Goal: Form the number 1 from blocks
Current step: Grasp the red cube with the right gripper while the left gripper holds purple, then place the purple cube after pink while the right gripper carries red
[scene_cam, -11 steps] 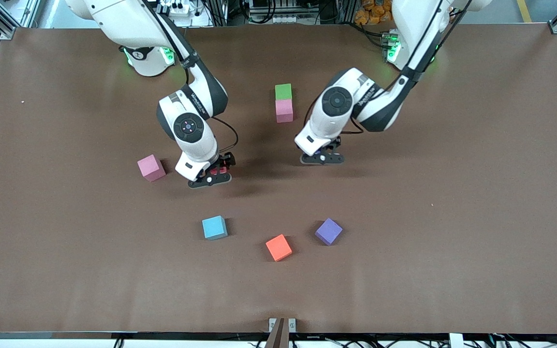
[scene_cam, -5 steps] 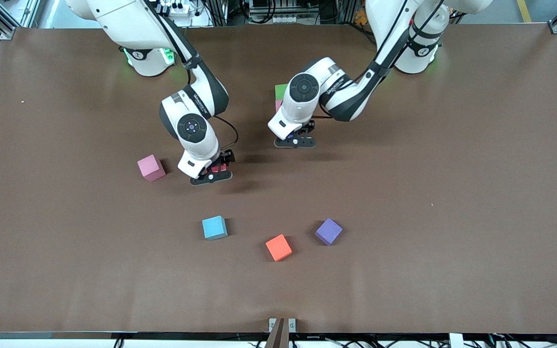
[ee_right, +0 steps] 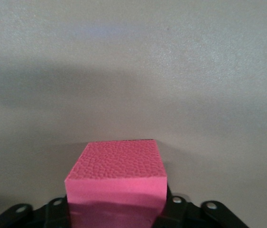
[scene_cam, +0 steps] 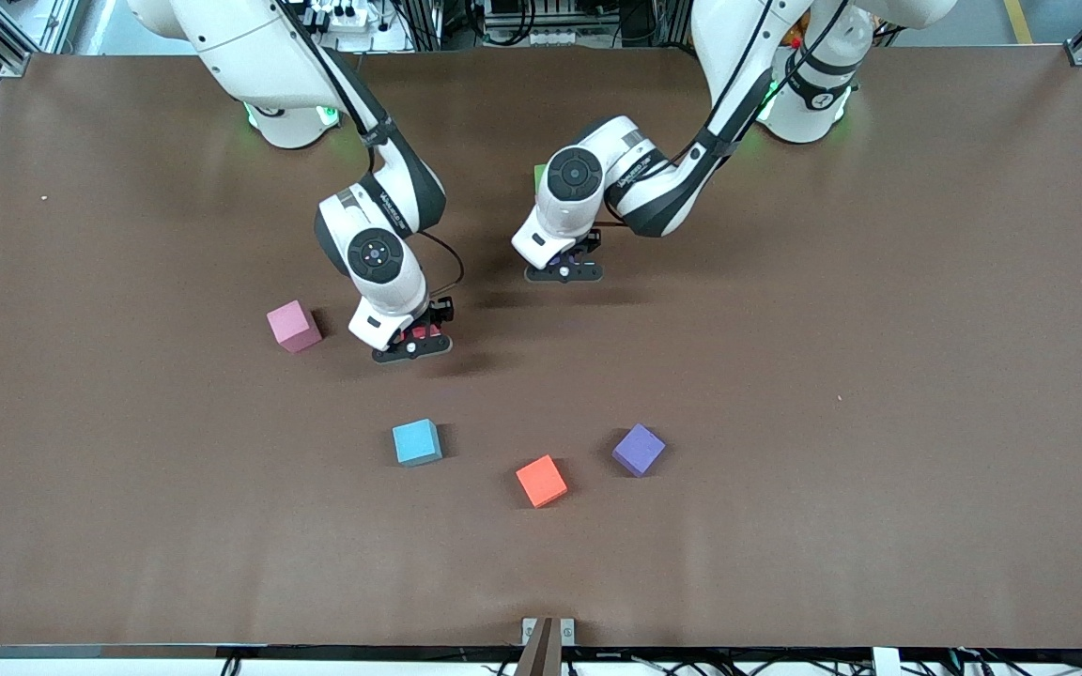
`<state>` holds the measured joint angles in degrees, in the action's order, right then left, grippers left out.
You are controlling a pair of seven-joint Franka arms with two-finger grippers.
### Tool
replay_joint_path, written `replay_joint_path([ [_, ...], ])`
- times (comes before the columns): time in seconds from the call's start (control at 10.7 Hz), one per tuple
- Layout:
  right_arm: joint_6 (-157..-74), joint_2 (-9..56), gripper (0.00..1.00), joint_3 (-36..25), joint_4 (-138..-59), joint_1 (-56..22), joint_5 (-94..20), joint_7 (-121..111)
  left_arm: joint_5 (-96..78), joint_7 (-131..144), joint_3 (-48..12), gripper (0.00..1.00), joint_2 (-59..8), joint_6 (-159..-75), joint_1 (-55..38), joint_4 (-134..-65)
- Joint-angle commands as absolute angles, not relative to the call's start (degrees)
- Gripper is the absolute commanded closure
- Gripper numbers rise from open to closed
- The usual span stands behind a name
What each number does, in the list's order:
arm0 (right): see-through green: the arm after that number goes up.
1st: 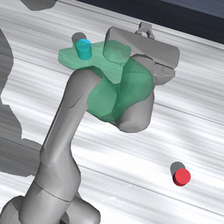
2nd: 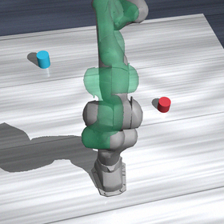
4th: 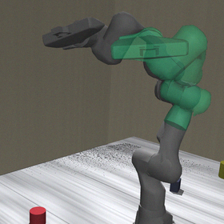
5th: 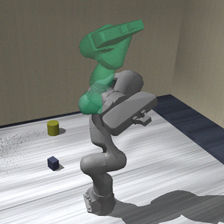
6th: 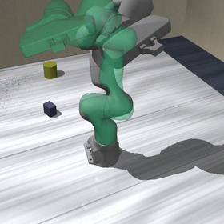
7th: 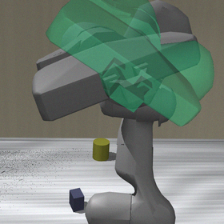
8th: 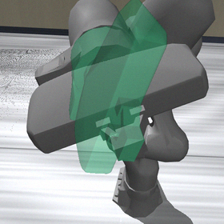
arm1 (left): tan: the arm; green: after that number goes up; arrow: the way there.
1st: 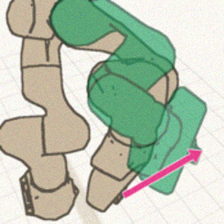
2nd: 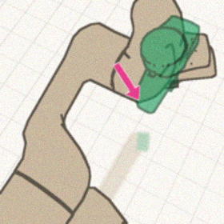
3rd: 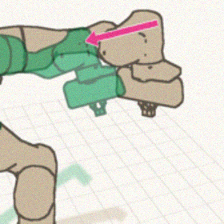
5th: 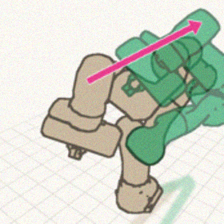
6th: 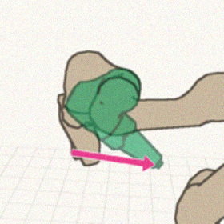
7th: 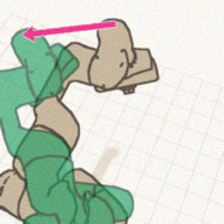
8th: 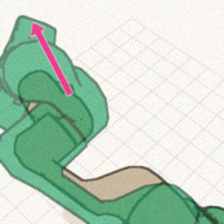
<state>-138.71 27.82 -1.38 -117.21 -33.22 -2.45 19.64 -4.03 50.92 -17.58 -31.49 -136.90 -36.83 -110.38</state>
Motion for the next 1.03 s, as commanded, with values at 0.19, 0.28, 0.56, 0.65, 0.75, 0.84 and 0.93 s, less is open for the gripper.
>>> replay_joint_path([
  [0.19,-139.0,26.3,0.44,-1.2,-117.1,-31.9,-4.4,19.9,-4.8,53.7,-17.0,1.0,-32.6,-136.8,-38.8,-109.7],
  [0.28,-138.8,25.2,0.44,-1.2,-117.2,-31.2,-4.4,19.9,-4.8,53.8,-17.1,0.99,-32.6,-136.8,-39.1,-109.7],
  [0.56,-138.3,24.0,0.44,-1.2,-117.2,-31.2,-4.5,20.0,-4.8,53.7,-17.1,0.24,-32.5,-136.4,-39.0,-110.0],
  [0.65,-138.3,23.3,0.44,-1.2,-117.2,-31.2,-4.6,20.0,-4.7,53.7,-17.1,0.0,-32.3,-136.3,-39.0,-110.0],
  [0.75,-138.3,22.6,0.44,-1.2,-117.3,-31.4,-6.1,20.3,-4.6,53.7,-17.1,0.0,-31.7,-136.1,-38.8,-109.9],
  [0.84,-138.2,21.7,0.44,-1.2,-117.3,-31.4,-7.3,20.5,-4.4,53.7,-17.1,0.0,-30.7,-134.1,-38.4,-109.5],
  [0.93,-138.2,21.0,0.44,-1.2,-117.3,-31.3,-7.6,20.6,-4.4,53.7,-17.1,0.0,-28.5,-131.9,-37.9,-109.4],
])
